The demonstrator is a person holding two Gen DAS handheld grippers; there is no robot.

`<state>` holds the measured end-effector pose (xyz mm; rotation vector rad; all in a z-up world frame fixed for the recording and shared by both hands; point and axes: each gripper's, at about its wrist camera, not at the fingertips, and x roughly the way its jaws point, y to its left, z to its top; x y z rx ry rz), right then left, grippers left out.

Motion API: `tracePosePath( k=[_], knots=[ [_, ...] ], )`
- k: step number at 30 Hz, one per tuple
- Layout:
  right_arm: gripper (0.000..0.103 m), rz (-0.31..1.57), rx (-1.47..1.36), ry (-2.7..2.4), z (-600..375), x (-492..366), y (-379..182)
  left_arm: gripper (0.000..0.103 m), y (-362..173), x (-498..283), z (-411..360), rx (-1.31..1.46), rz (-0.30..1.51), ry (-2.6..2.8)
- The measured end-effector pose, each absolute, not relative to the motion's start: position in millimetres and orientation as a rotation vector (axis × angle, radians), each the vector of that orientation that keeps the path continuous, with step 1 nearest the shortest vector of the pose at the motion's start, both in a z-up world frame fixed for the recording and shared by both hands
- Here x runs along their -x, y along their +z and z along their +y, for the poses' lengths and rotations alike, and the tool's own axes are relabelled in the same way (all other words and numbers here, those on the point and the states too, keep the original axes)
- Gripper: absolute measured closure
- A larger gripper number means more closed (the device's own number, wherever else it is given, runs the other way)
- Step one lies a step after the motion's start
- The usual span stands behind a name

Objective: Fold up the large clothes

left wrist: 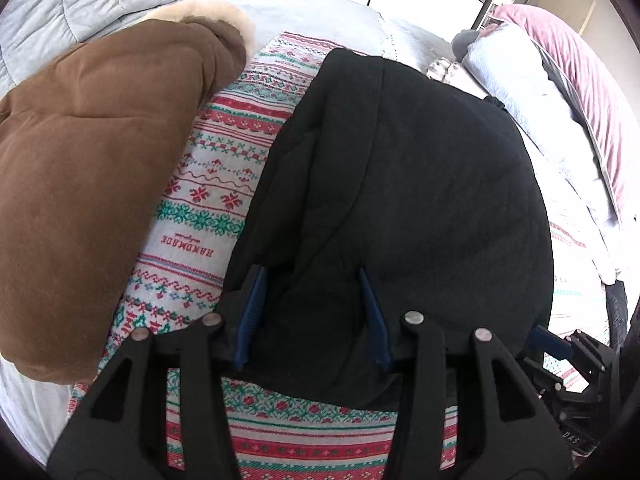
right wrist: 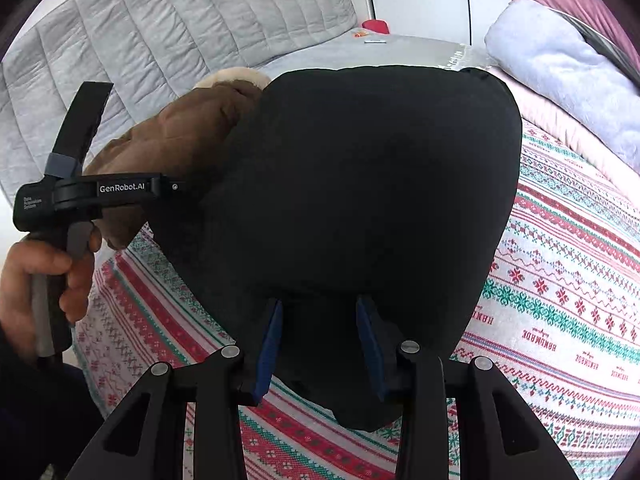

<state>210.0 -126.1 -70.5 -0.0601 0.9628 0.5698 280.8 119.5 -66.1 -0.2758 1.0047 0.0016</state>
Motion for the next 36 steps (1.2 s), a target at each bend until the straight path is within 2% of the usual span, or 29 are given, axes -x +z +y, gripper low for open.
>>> tracePosePath(
  k=[6,11,15,22,26,28,32,34,36],
  knots=[
    [0.065,0.988,0.025,0.585,-133.7,-217.4,-41.8,0.053,-66.0,-279.7,117.7,0.261,1.010,-0.009],
    [0.065,0.893,0.006,0.478,-141.8,-242.1,-3.6,0.053,-65.7,-280.0,117.3,0.255,1.014,-0.010],
    [0.064,0.990,0.046,0.448,-123.5,-274.1,-35.3,0.053,-65.6,-280.2,118.5,0.258,1.019,-0.018],
    [0.064,0.961,0.020,0.433,-129.7,-272.9,-72.8,0.052,-52.3,-277.0,127.0,0.311,1.013,-0.061],
    [0.064,0.964,0.064,0.412,-117.5,-275.4,-79.6,0.052,-9.3,-269.2,110.7,0.187,0.813,-0.040],
    [0.064,0.970,0.085,0.403,-111.6,-275.8,-79.1,0.052,-0.5,-280.1,95.1,0.120,0.785,-0.062],
    [0.063,1.028,0.078,0.470,-116.3,-291.0,-51.4,0.052,-41.6,-328.5,88.0,0.161,0.942,-0.082],
    [0.063,0.970,0.031,0.483,-129.2,-312.5,-22.0,0.049,-70.2,-339.5,91.4,0.171,1.000,-0.049],
    [0.062,0.910,-0.024,0.444,-144.5,-352.2,3.7,0.048,-72.0,-338.3,92.9,0.168,0.988,-0.056]
  ],
)
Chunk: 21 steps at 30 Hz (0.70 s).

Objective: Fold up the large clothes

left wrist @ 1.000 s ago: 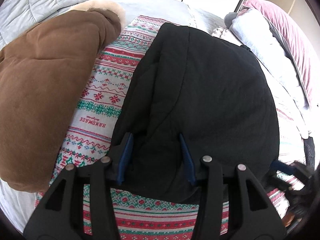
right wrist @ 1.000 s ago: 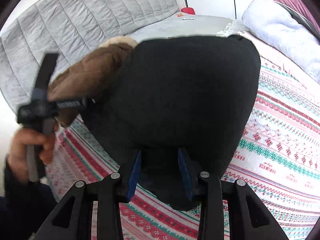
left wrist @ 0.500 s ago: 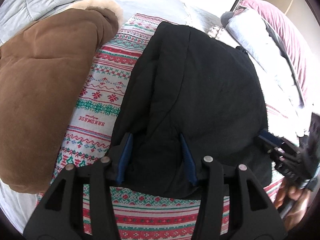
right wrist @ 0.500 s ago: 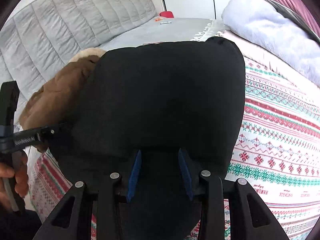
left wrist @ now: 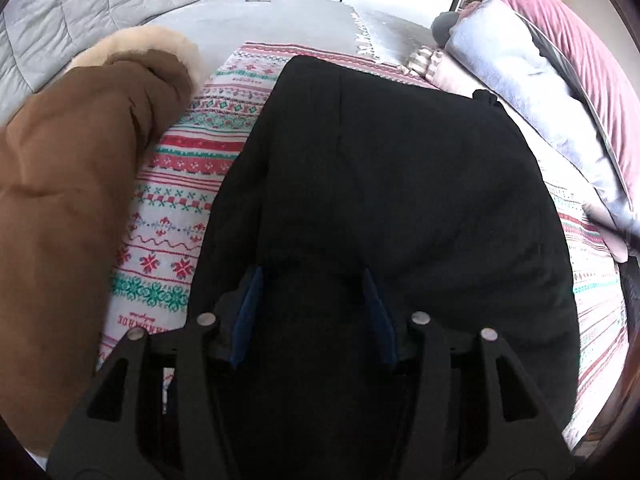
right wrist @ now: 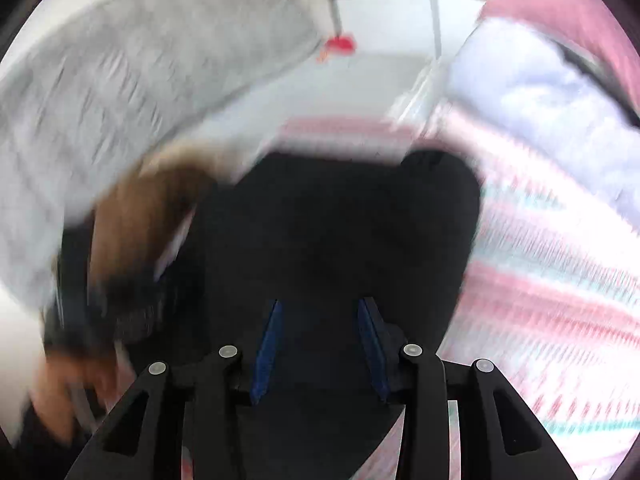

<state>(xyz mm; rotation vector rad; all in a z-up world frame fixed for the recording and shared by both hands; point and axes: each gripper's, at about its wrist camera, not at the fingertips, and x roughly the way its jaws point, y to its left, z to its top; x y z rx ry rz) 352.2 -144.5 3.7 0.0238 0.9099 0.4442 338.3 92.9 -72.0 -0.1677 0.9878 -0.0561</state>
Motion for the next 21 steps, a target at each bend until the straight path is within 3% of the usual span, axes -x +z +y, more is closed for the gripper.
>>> tracePosePath(
  k=[3,8,11,17,19,21],
  knots=[
    [0.062,0.959,-0.077,0.398,-154.1,-428.5,4.3,0.048,-74.1,-338.1,96.8,0.190,0.992,-0.065],
    [0.062,1.209,-0.097,0.304,-150.3,-541.7,-69.8,0.047,-76.6,-341.6,96.1,0.209,1.009,-0.078],
    [0.062,1.263,-0.069,0.295,-136.9,-556.6,-112.1,0.047,-77.6,-340.7,98.2,0.219,1.019,-0.085],
    [0.061,1.172,-0.023,0.257,-129.4,-547.3,-102.0,0.047,-71.9,-337.8,104.8,0.232,1.013,-0.119],
    [0.052,1.112,-0.079,0.235,-141.6,-533.0,-92.6,0.045,-67.0,-326.5,116.7,0.280,1.000,-0.140],
    [0.031,1.032,-0.153,0.215,-159.4,-504.5,-75.0,0.035,-62.0,-311.8,129.4,0.316,0.989,-0.134]
  ],
)
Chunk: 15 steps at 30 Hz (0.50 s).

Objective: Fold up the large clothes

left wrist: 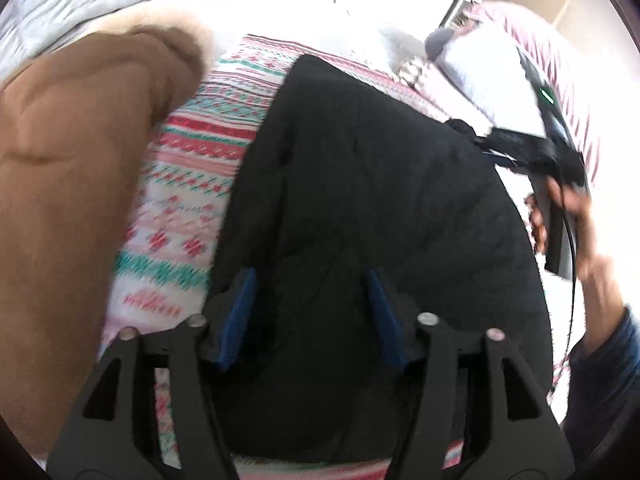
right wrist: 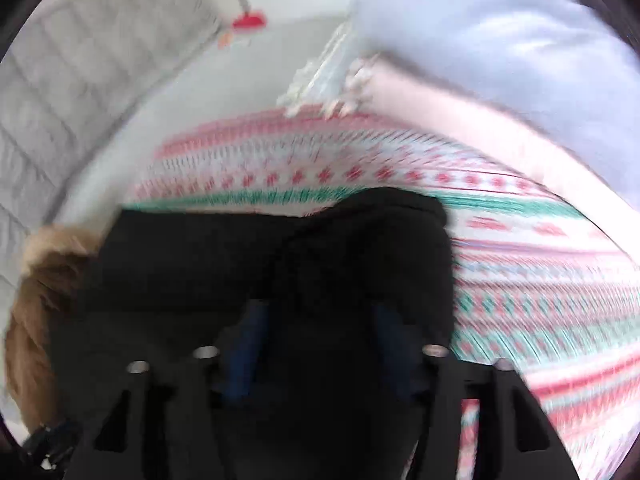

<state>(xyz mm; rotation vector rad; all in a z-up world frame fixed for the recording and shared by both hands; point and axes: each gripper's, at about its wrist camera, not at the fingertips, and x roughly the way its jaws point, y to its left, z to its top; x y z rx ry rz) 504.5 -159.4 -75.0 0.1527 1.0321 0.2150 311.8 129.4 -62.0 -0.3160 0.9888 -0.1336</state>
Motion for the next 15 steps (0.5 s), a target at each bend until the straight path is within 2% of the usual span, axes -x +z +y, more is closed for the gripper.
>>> tracePosePath(
  k=[1,2,6,11,13,15],
  knots=[
    [0.028,1.002,-0.187,0.216,-169.1,-489.4,-66.9,0.026,-59.6,-304.7,135.8,0.322,0.982,-0.118],
    [0.027,0.989,-0.212,0.218,-176.7,-475.2,-62.3,0.022,-57.9,-299.2,141.2,0.326,0.976,-0.101],
    [0.027,1.004,-0.279,0.287,-196.4,-417.5,-52.4,0.021,-60.1,-290.9,154.8,0.397,0.981,-0.134],
    [0.026,1.115,-0.469,0.355,-215.7,-370.6,-68.4,0.018,-78.8,-283.5,166.2,0.519,1.023,-0.165],
    [0.026,1.129,-0.412,0.344,-211.6,-349.2,-68.5,0.017,-84.8,-280.2,165.7,0.541,1.037,-0.167],
    [0.027,1.070,-0.229,0.340,-196.7,-325.6,-54.7,0.017,-86.3,-275.4,157.6,0.485,1.043,-0.146]
  ],
)
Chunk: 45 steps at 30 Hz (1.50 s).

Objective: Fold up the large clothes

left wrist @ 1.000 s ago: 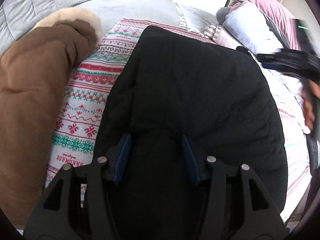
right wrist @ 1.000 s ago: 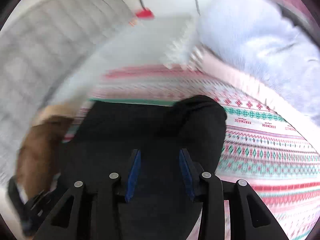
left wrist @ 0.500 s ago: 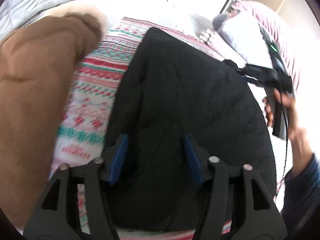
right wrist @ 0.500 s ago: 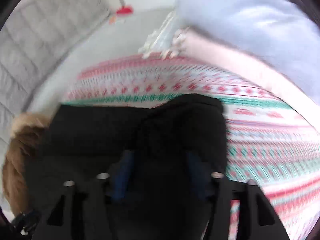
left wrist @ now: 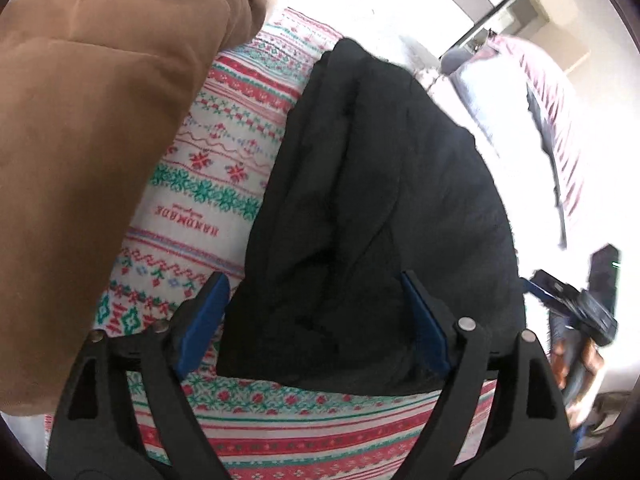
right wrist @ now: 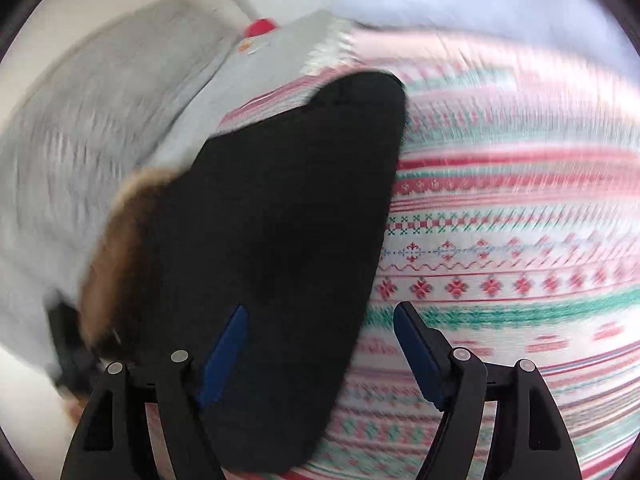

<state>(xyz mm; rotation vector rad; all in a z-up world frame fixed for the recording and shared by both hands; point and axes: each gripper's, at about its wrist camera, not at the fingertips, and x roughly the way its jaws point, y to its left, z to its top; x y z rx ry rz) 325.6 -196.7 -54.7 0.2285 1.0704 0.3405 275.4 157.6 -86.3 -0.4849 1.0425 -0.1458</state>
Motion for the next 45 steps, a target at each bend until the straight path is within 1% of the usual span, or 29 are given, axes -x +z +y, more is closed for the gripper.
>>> tracePosePath(
  k=[1,2,3,4,5,7,9,14,16,17,18,19,20,21,24,28,30,33,40,45],
  knots=[
    [0.027,1.027,-0.108,0.331,-183.0,-311.5,-47.7,0.016,-84.9,-274.7,154.2,0.450,1.036,-0.134],
    [0.035,0.992,-0.020,0.325,-172.3,-298.7,-42.0,0.016,-83.2,-273.7,150.4,0.418,1.029,-0.123],
    [0.057,0.982,0.040,0.351,-156.3,-290.0,-39.3,0.016,-83.1,-273.2,147.3,0.394,1.026,-0.111],
    [0.068,1.002,0.072,0.381,-145.3,-284.2,-42.0,0.016,-83.4,-273.5,145.4,0.379,1.026,-0.102],
    [0.082,1.019,0.098,0.399,-136.7,-279.1,-47.7,0.016,-84.7,-274.8,145.8,0.370,1.030,-0.096],
    [0.084,1.028,0.208,0.364,-119.8,-272.4,-73.1,0.016,-88.3,-277.0,145.8,0.366,1.043,-0.099],
    [0.084,1.020,0.223,0.356,-119.8,-270.2,-94.6,0.015,-90.2,-277.0,147.7,0.371,1.052,-0.105],
    [0.084,1.008,0.235,0.346,-116.6,-270.8,-97.3,0.015,-90.4,-276.0,150.1,0.378,1.046,-0.117],
    [0.083,1.023,0.149,0.379,-127.8,-276.5,-91.8,0.015,-89.3,-273.6,153.9,0.425,1.054,-0.126],
    [0.081,1.028,0.096,0.399,-134.1,-280.7,-87.8,0.015,-89.1,-271.8,156.6,0.450,1.062,-0.133],
    [0.067,1.035,0.024,0.417,-145.8,-285.0,-81.5,0.013,-89.0,-270.5,158.1,0.465,1.067,-0.139],
    [0.052,1.038,-0.021,0.404,-156.4,-287.9,-75.7,0.011,-88.2,-268.0,160.8,0.477,1.075,-0.141],
    [0.017,1.039,-0.064,0.378,-167.0,-291.8,-72.1,0.011,-86.9,-265.3,163.2,0.485,1.079,-0.145],
    [0.006,1.023,-0.132,0.380,-181.0,-296.5,-69.2,0.011,-85.8,-263.5,164.9,0.495,1.081,-0.150],
    [0.006,1.048,-0.338,0.440,-209.5,-316.3,-79.1,0.009,-84.5,-259.9,164.3,0.498,1.084,-0.154],
    [0.006,1.138,-0.694,0.464,-243.6,-354.6,-123.6,0.004,-94.9,-261.6,169.0,0.557,1.113,-0.152],
    [0.006,1.182,-0.820,0.488,-248.2,-364.0,-144.9,0.000,-101.1,-262.8,173.7,0.594,1.124,-0.165],
    [0.006,1.169,-0.914,0.519,-249.3,-374.4,-160.1,0.000,-111.6,-266.5,175.2,0.641,1.135,-0.188],
    [0.006,1.129,-0.978,0.557,-246.4,-392.5,-166.4,0.000,-116.0,-270.3,163.3,0.699,1.134,-0.232],
    [0.005,1.093,-1.017,0.565,-247.6,-399.4,-160.1,0.000,-115.5,-273.8,156.5,0.696,1.122,-0.207]
  ],
)
